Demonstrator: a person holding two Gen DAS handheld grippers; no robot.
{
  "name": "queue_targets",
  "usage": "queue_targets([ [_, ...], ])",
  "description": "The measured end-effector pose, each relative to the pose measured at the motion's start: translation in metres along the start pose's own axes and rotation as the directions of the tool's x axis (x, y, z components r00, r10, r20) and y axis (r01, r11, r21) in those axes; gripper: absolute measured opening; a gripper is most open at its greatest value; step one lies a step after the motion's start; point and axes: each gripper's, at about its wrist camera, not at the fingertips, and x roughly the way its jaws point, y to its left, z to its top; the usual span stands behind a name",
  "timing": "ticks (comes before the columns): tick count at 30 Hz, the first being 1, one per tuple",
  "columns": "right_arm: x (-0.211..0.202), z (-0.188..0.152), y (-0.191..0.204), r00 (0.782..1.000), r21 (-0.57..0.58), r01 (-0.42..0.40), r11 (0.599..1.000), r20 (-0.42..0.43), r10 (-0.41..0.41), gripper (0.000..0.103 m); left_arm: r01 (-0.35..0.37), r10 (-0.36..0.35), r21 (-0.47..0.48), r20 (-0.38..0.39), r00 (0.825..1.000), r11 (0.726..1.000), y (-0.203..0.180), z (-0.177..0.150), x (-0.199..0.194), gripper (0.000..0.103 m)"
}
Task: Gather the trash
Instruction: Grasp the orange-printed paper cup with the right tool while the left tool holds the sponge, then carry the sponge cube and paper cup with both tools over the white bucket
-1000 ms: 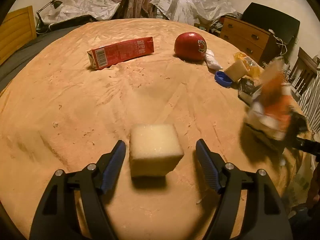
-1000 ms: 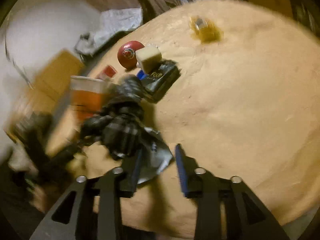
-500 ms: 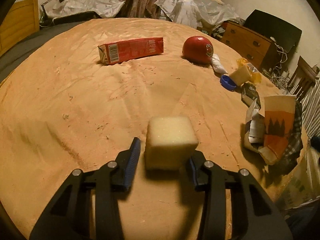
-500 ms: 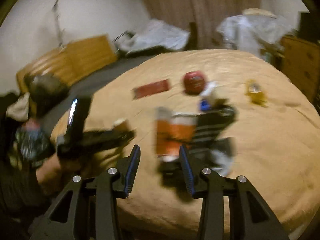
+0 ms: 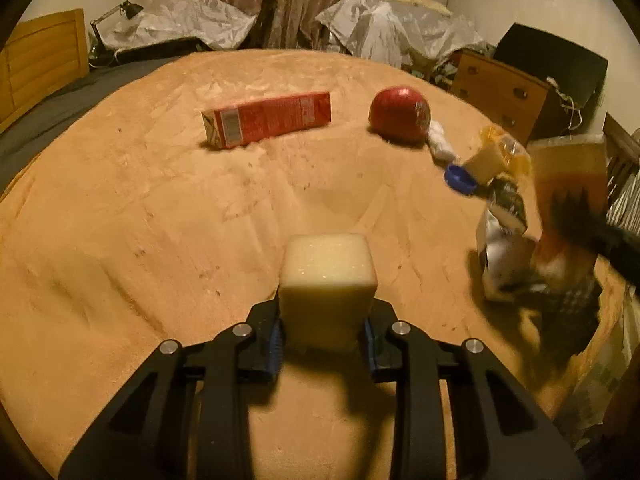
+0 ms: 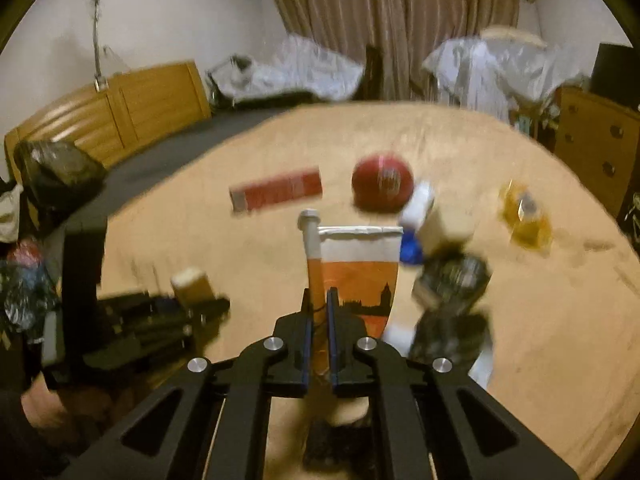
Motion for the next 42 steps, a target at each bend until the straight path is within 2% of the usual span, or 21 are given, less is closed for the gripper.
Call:
queue_targets([
  [5, -0.026, 0.019, -0.005, 0.996, -0.008, 0.019, 1.000, 0.088, -0.018, 0.007, -0.006, 0.006, -0.002, 0.052, 0.999, 1.000, -0.006, 0.008, -0.020, 0.028],
  [10, -0.069, 0.021, 0.002, 0.987, -0.018, 0.062, 0.998, 0.147, -0.059, 0.007, -0.015, 0.010, 0.035, 0.145, 0.989, 0.999, -0.032, 0.025, -0.072, 0.028],
  [15, -0.117, 0.014, 0.016, 0.974, -0.011, 0.108, 0.994, 0.201, -0.104, 0.007, -0.003, -0.010, 0.054, 0.244, 0.970, 0.999, -0.065, 0.034, -0.127, 0.028],
  [20, -0.154, 0.003, 0.031, 0.957, -0.029, 0.161, 0.987, 0.250, -0.149, 0.007, -0.019, -0.011, 0.090, 0.315, 0.949, 0.996, -0.095, 0.027, -0.162, 0.028],
  [24, -0.182, -0.011, 0.032, 0.944, -0.002, 0.178, 0.984, 0.282, -0.170, 0.007, -0.031, -0.012, 0.113, 0.358, 0.934, 0.993, -0.114, 0.019, -0.182, 0.028],
  [33, -0.225, -0.042, 0.022, 0.939, 0.048, 0.188, 0.981, 0.285, -0.194, 0.007, -0.039, -0.028, 0.169, 0.378, 0.925, 0.985, -0.144, 0.008, -0.193, 0.028],
  [42, -0.241, -0.045, 0.021, 0.936, 0.060, 0.188, 0.980, 0.292, -0.197, 0.007, -0.040, -0.033, 0.183, 0.383, 0.923, 0.982, -0.148, 0.003, -0.200, 0.028],
])
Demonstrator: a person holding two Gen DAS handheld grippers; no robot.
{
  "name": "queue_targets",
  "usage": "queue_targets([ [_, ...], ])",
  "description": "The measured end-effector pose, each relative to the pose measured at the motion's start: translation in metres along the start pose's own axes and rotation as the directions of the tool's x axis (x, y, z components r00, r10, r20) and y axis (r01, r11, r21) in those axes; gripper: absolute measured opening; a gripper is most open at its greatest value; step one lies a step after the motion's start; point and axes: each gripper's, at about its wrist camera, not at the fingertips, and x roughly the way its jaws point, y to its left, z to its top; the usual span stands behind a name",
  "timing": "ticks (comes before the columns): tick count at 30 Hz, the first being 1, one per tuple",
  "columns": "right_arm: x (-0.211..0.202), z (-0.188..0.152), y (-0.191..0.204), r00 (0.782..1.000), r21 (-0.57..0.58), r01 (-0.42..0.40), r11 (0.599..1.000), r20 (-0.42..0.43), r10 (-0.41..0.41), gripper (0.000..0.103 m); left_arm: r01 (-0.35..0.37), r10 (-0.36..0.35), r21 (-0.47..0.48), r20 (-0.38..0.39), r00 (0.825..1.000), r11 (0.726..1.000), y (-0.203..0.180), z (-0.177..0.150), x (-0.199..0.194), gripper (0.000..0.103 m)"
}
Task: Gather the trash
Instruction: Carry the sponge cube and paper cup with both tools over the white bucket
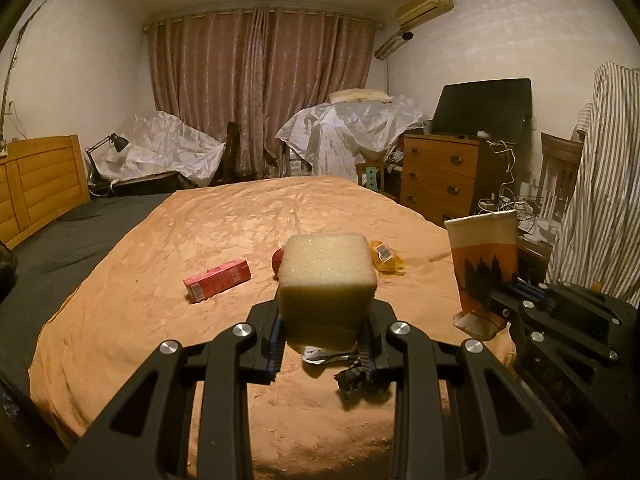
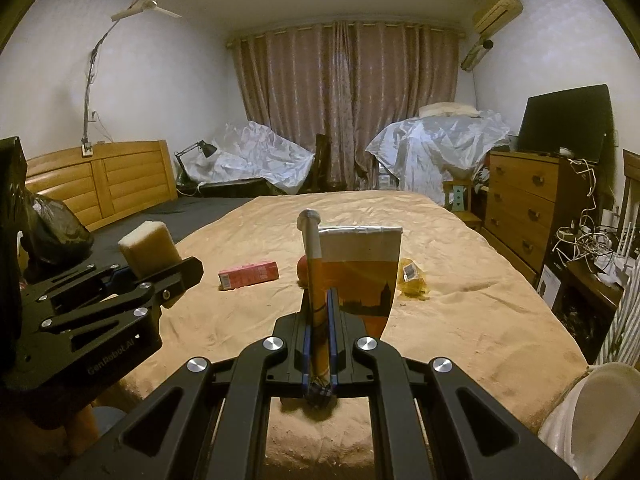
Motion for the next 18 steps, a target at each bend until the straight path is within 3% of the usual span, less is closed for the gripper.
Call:
queue_targets([
  [9, -0.014, 0.013, -0.013, 1.000, 0.012, 0.030, 0.999, 0.005, -0.030, 0.007, 0.052, -0.052, 0.014, 0.000, 0.999, 0.999, -0.014, 0.005, 0.003, 0.028],
  [14, -0.041, 0.022, -0.052, 0.995, 0.013, 0.103, 0.995, 0.011, -0.103, 0.007, 0.131, -0.131, 0.020, -0.004, 0.991, 0.991, -0.042, 0.012, 0.010, 0.028],
  [18, -0.071, 0.023, -0.101, 0.984, 0.023, 0.178, 0.984, -0.003, -0.178, 0.007, 0.222, -0.221, 0.029, -0.027, 0.975, 0.975, -0.079, 0.017, 0.019, 0.028],
])
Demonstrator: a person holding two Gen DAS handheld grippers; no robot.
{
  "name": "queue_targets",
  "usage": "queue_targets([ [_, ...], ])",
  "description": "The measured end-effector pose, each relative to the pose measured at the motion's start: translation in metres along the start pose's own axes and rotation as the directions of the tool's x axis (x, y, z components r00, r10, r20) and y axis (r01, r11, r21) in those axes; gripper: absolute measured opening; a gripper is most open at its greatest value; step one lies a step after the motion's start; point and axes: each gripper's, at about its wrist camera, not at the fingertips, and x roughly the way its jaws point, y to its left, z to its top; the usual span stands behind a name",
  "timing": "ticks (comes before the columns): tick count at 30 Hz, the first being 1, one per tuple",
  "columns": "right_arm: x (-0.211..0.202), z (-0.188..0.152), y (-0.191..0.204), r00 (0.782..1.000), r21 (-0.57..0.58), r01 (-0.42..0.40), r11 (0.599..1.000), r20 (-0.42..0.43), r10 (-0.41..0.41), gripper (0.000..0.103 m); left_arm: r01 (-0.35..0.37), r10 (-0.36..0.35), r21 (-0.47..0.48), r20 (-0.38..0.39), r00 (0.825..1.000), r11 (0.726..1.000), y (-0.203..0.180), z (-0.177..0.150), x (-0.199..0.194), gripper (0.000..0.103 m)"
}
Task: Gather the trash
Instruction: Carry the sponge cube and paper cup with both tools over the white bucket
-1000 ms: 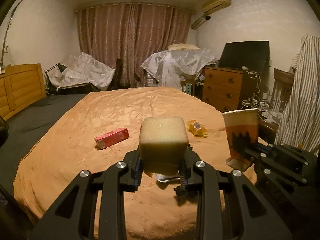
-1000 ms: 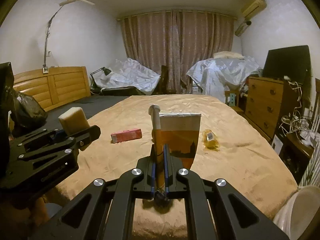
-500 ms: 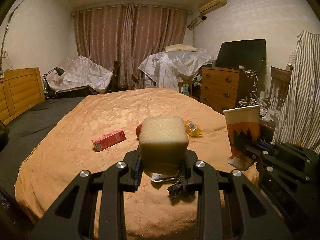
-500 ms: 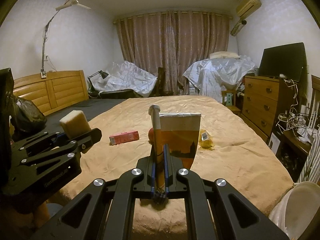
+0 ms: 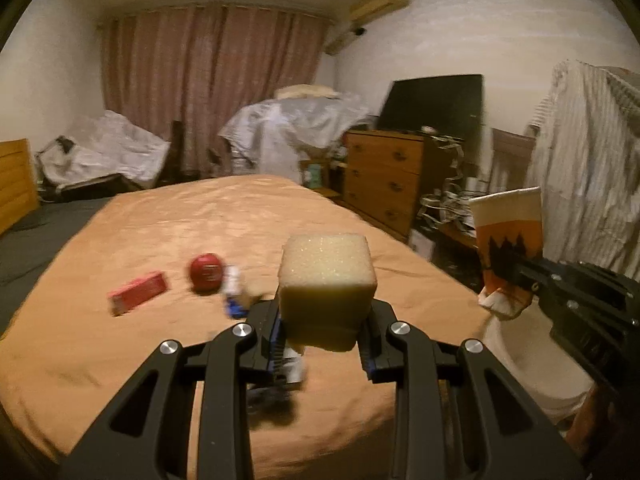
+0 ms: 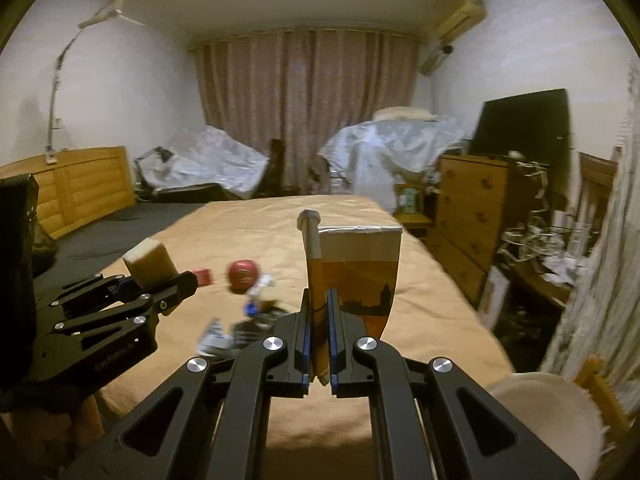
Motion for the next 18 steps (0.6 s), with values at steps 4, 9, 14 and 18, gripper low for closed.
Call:
queue_targets([
  [4, -0.020, -0.004, -0.056, 0.996, 0.017, 0.082, 0.996, -0.031, -0.081, 0.007, 0.103, -0.103, 0.033, -0.024, 0.994, 0.994, -0.045, 0.005, 0.017, 0.028],
  [9, -0.047, -0.015, -0.138, 0.982, 0.067, 0.161, 0.985, -0.111, -0.153, 0.007, 0.238, -0.231, 0.074, -0.089, 0.969, 0.969, -0.107, 0.003, 0.043, 0.028],
  [14, -0.061, -0.032, -0.220, 0.960, 0.133, 0.210, 0.969, -0.218, -0.178, 0.007, 0.365, -0.343, 0.099, -0.183, 0.921, 0.926, -0.164, -0.007, 0.066, 0.028],
  [18, -0.055, -0.054, -0.276, 0.932, 0.184, 0.221, 0.958, -0.329, -0.152, 0.007, 0.435, -0.395, 0.094, -0.279, 0.875, 0.896, -0.194, -0.022, 0.090, 0.028],
])
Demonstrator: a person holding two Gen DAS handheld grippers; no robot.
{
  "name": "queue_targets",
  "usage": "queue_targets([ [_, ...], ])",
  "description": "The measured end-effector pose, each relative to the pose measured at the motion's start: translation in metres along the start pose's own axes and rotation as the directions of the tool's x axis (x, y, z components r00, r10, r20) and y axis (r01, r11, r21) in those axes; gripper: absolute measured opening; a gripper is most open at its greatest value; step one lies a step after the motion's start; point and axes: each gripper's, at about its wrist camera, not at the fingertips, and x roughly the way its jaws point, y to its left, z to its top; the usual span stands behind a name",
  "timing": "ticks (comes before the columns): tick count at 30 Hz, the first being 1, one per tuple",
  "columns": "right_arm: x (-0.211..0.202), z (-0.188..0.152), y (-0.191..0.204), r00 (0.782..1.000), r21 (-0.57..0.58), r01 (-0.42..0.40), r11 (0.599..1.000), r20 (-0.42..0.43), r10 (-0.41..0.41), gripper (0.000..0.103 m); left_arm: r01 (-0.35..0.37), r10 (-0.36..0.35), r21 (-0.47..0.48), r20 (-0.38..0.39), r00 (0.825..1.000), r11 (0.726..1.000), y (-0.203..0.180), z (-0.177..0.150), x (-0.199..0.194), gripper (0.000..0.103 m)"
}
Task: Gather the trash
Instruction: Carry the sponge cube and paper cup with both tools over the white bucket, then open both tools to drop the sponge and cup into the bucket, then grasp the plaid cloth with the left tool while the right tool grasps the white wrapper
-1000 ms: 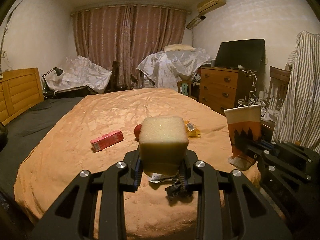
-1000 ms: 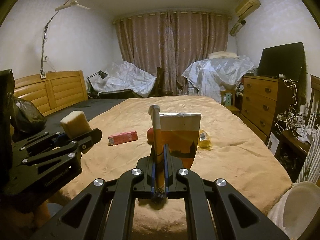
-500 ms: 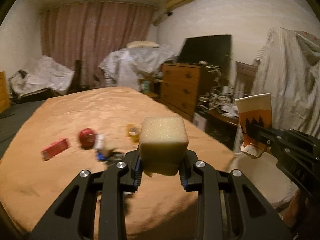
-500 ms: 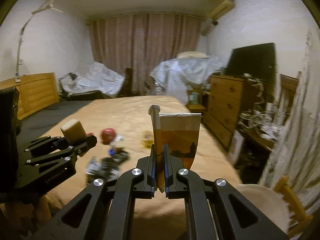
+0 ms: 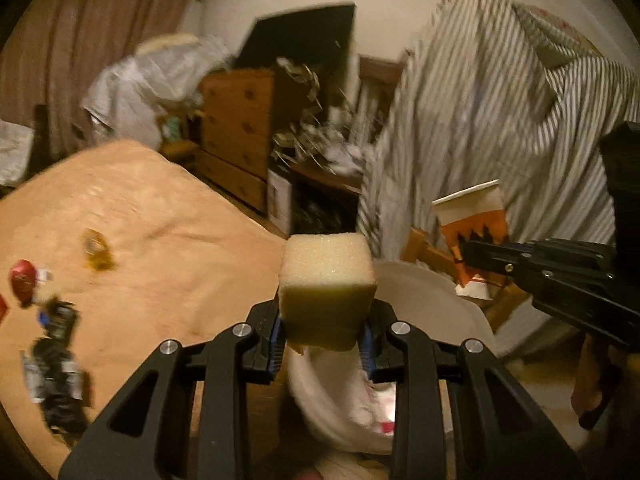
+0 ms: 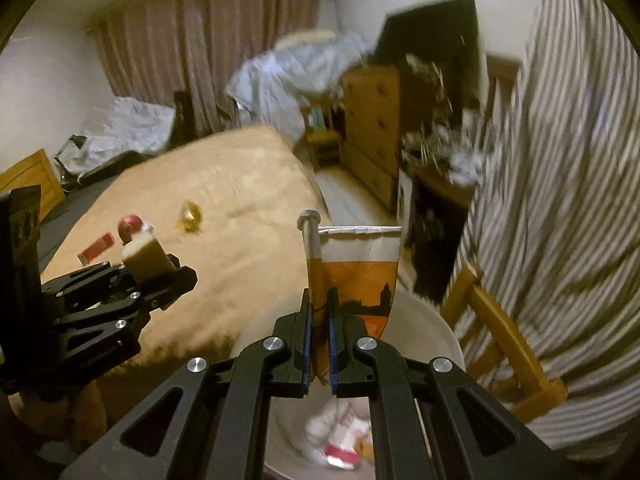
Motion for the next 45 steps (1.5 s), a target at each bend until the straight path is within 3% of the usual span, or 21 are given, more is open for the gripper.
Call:
queue_targets([
  [2, 0.014, -0.004, -0.025, 0.997, 0.025, -0.010, 1.000, -0.072, 0.012, 0.007, 0.022, -0.022, 0.002, -0.045, 0.999, 1.000, -0.004, 0.000, 0.016, 0.028],
  [8, 0.058, -0.020, -0.046, 0.971, 0.094, -0.048, 0.994, -0.230, 0.068, 0.007, 0.078, -0.076, 0.003, -0.191, 0.979, 0.997, -0.014, -0.014, 0.063, 0.028],
  [12, 0.073, -0.036, -0.043, 0.959, 0.126, -0.054, 0.991, -0.268, 0.087, 0.007, 0.091, -0.086, 0.008, -0.239, 0.967, 0.996, -0.017, -0.020, 0.080, 0.028],
  [26, 0.075, -0.044, -0.040, 0.960, 0.151, -0.056, 0.987, -0.263, 0.095, 0.008, 0.096, -0.087, 0.023, -0.248, 0.965, 0.995, -0.017, -0.015, 0.089, 0.029],
  [27, 0.074, -0.044, -0.040, 0.961, 0.156, -0.057, 0.986, -0.259, 0.096, 0.008, 0.093, -0.083, 0.027, -0.247, 0.965, 0.995, -0.018, -0.014, 0.089, 0.037],
  [28, 0.074, -0.044, -0.040, 0.962, 0.162, -0.058, 0.985, -0.256, 0.099, 0.014, 0.086, -0.076, 0.030, -0.240, 0.968, 0.996, -0.018, -0.013, 0.088, 0.057],
  [29, 0.074, -0.044, -0.041, 0.963, 0.169, -0.057, 0.984, -0.250, 0.099, 0.026, 0.069, -0.060, 0.030, -0.224, 0.973, 0.997, -0.017, -0.013, 0.086, 0.064],
  [30, 0.072, -0.044, -0.043, 0.965, 0.172, -0.056, 0.984, -0.245, 0.097, 0.030, 0.060, -0.052, 0.029, -0.214, 0.975, 0.998, -0.016, -0.012, 0.085, 0.070],
  [45, 0.039, -0.037, -0.030, 0.984, 0.172, -0.079, 0.982, -0.143, 0.104, 0.035, 0.070, -0.066, 0.016, -0.184, 0.981, 0.997, -0.002, -0.008, 0.061, 0.073],
])
